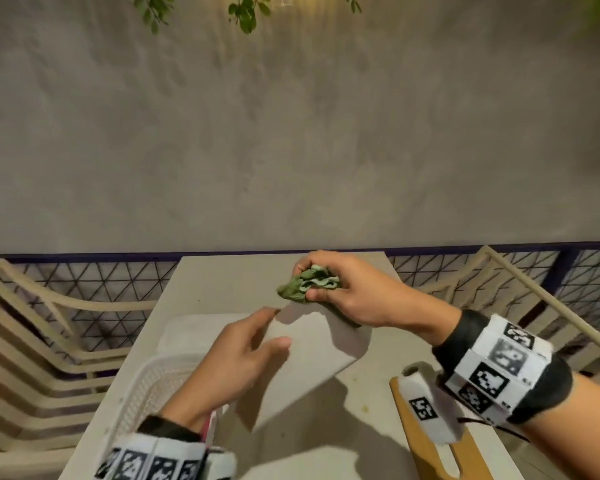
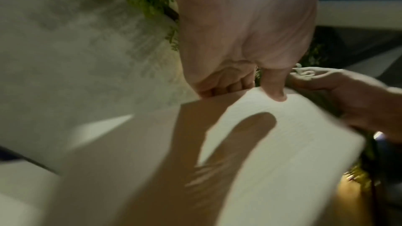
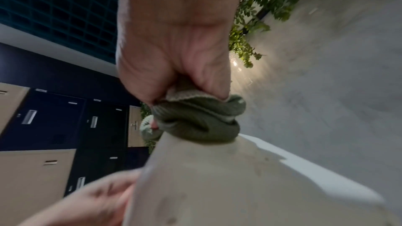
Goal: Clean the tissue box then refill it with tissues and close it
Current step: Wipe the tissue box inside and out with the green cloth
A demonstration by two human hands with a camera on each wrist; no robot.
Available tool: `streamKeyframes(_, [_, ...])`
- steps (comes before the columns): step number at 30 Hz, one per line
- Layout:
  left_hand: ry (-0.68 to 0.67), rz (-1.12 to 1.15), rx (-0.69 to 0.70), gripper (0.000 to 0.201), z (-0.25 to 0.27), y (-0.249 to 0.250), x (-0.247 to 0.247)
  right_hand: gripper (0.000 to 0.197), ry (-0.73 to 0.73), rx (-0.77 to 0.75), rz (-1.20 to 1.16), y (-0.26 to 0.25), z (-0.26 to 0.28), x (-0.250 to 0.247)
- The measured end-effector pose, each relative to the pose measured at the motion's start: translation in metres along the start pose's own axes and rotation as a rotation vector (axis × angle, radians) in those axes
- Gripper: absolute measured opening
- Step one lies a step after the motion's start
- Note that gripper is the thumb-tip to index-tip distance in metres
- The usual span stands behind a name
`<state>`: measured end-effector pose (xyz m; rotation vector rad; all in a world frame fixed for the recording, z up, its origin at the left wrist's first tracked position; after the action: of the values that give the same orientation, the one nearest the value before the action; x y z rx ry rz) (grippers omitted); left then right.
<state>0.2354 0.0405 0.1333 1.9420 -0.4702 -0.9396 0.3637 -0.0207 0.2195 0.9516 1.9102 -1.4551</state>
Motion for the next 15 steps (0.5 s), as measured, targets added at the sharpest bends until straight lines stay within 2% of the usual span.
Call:
streamKeyframes(2, [0.153, -0.006, 0.008, 0.003, -0.014, 0.012, 0.008, 0.021, 0.059, -0.013, 0.064, 0.001, -0.004, 0.019])
streamKeyframes(5, [0.22, 0.06, -0.016, 0.023, -0.021, 0.011, 0.016, 0.026, 0.193, 0.06, 0.072, 0.01, 0.0, 0.028])
streamKeyframes(7, [0.252, 0.192, -0.035, 0.028, -0.018, 0.008, 0.015, 0.029, 0.237, 0.013, 0.013, 0.01, 0.007, 0.028])
streamKeyframes(9, [0.324, 0.339, 0.007, 0.022, -0.014, 0.002, 0.01, 0.032, 0.274, -0.087, -0.04, 0.008, 0.024, 0.027])
streamKeyframes(10, [0.335, 0.398, 0.034, 0.012, -0.012, 0.0, 0.006, 0.033, 0.29, -0.137, -0.055, 0.011, 0.033, 0.029])
streamKeyframes(11, [0.322, 0.448, 0.065, 0.014, -0.008, -0.003, 0.004, 0.033, 0.3, -0.15, -0.073, 0.019, 0.041, 0.03])
streamKeyframes(13, [0.295, 0.465, 0.08, 0.043, -0.003, -0.011, 0.006, 0.033, 0.348, -0.03, -0.082, 0.047, 0.043, 0.026])
streamKeyframes(15, [0.314, 0.482, 0.088, 0.049, -0.001, -0.015, 0.013, 0.032, 0.419, 0.077, -0.041, 0.054, 0.034, 0.021])
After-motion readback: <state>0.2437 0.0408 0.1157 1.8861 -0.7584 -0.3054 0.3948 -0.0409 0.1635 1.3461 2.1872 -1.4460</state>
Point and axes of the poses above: each hand's wrist, its own z-axis away from the middle knuckle, its own x-axis out of the palm, y = z × x, the point moved 6 cm from there along -z, towards the middle knuckle, and after that the axes turned 4 degrees about x, right-handed, at the moved point
